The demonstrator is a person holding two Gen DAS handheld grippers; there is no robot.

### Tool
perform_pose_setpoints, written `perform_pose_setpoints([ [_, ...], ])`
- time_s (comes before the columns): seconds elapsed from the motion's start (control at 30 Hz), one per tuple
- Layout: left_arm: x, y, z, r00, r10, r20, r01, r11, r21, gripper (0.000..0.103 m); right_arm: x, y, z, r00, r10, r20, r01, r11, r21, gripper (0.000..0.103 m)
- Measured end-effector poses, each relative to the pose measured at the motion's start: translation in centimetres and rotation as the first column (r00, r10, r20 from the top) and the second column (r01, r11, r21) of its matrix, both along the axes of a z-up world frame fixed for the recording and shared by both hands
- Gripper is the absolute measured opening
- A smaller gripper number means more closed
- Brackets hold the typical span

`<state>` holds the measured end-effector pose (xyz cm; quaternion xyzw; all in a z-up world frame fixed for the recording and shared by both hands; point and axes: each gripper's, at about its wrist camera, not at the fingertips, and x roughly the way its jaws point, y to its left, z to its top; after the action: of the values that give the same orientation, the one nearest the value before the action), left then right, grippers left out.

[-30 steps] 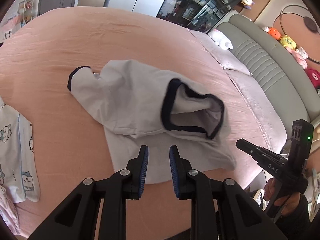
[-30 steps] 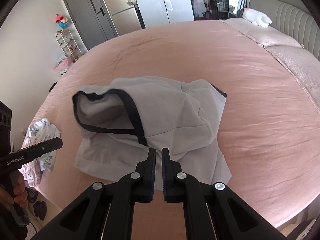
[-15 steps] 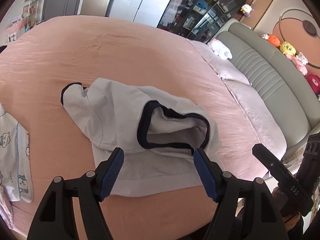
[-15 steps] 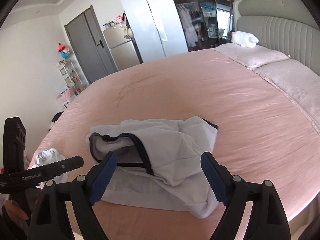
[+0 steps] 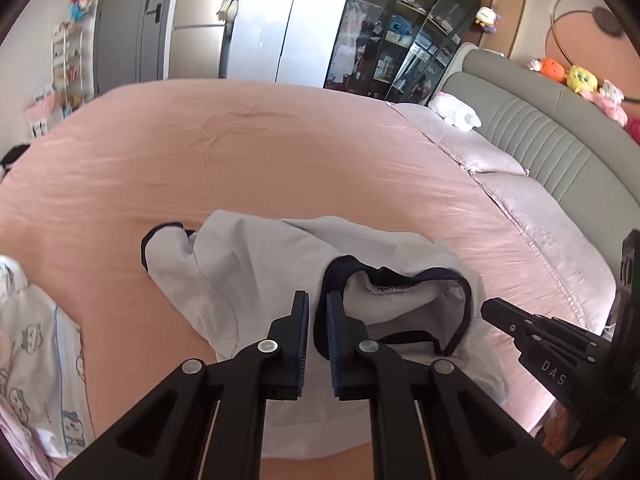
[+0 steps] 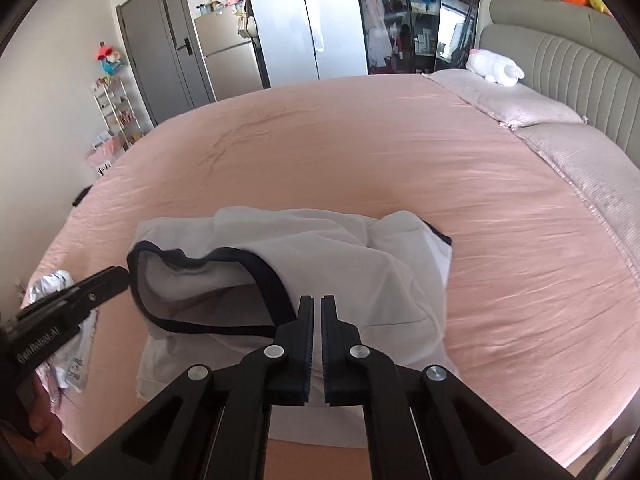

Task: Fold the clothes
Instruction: 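Grasp the folded shirt's hem with both grippers and lift it over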

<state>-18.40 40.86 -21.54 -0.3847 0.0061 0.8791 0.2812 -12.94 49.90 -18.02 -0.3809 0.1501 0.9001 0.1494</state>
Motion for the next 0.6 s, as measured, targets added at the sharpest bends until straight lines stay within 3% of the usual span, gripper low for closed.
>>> perform_pose_setpoints([
  [0.13, -0.8, -0.1, -0.7, 1.000, 0.005, 0.027, -0.005, 1.000, 0.014, 0.006, -0.6, -0.4, -0.4, 1.000, 0.020, -0.017, -0.020, 0.999, -0.037, 0.001],
  [0.43, -1.3, -1.0, -1.8, 0.998, 0.016, 0.058, -0.018, 0.999, 0.033, 0.006, -1.3, -1.8, -1.4, 0.998, 0.017, 0.056, -0.019, 0.999, 0.040, 0.004],
  [0.5, -1.3, -1.1, -1.9, 0.998, 0.015, 0.061, -0.018, 0.999, 0.041, 0.006, -1.7, -1.8, -1.9, 0.996, 0.007, 0.090, -0.012, 0.998, 0.059, 0.016],
  [0.57, -1.4, -1.3, -2.0, 0.997, 0.014, 0.069, -0.018, 0.999, 0.046, 0.006, -1.9, -1.9, -2.4, 0.995, 0.013, 0.097, -0.018, 0.999, 0.050, 0.036],
  [0.6, -1.4, -1.5, -2.0, 0.997, 0.015, 0.074, -0.019, 0.999, 0.049, 0.006, -2.0, -1.9, -2.6, 0.995, 0.017, 0.101, -0.022, 0.999, 0.046, 0.039],
])
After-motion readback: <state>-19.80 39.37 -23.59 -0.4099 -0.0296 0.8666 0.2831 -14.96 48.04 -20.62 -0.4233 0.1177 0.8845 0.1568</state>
